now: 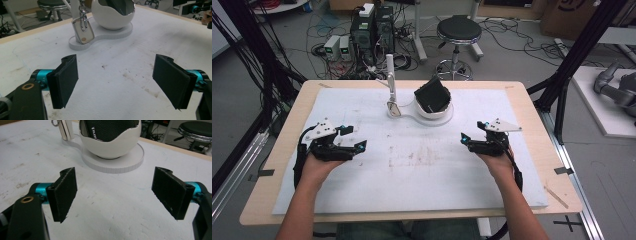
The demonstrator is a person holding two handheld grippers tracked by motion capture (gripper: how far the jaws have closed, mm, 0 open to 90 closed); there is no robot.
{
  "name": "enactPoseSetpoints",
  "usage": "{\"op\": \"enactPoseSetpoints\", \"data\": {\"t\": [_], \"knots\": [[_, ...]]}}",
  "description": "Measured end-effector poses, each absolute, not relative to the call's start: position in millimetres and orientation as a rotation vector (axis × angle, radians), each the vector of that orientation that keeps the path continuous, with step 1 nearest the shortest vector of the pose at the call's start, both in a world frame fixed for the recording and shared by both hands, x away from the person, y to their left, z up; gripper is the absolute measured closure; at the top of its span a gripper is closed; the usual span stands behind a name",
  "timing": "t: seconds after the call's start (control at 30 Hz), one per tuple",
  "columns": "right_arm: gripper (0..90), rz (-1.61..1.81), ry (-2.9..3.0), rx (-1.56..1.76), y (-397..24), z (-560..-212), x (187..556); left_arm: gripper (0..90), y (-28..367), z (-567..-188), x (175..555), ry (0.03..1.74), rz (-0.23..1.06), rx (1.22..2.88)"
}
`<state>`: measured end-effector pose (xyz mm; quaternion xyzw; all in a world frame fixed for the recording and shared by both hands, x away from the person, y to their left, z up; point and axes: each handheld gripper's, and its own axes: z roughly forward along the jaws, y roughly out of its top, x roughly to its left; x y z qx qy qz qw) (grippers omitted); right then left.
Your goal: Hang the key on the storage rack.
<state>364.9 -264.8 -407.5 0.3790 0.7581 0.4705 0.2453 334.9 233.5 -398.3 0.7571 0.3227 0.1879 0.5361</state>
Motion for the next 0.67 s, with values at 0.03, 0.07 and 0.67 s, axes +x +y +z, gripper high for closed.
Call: {"op": "enactPoseSetpoints", "data": {"t": [0.03,0.07,0.67], "knots": [[20.8,1.283,2.069,1.036,-265.0,-407.8,365.2,20.6,233.1,-398.7,335.0,0.767,0.448,1.805],[20.8,1.281,2.067,1.039,-265.1,-408.1,365.4,20.6,232.6,-399.0,335.2,0.766,0.445,1.806],[20.8,1.271,2.073,1.056,-266.4,-411.2,368.5,20.6,233.2,-400.4,334.1,0.769,0.440,1.817]]}}
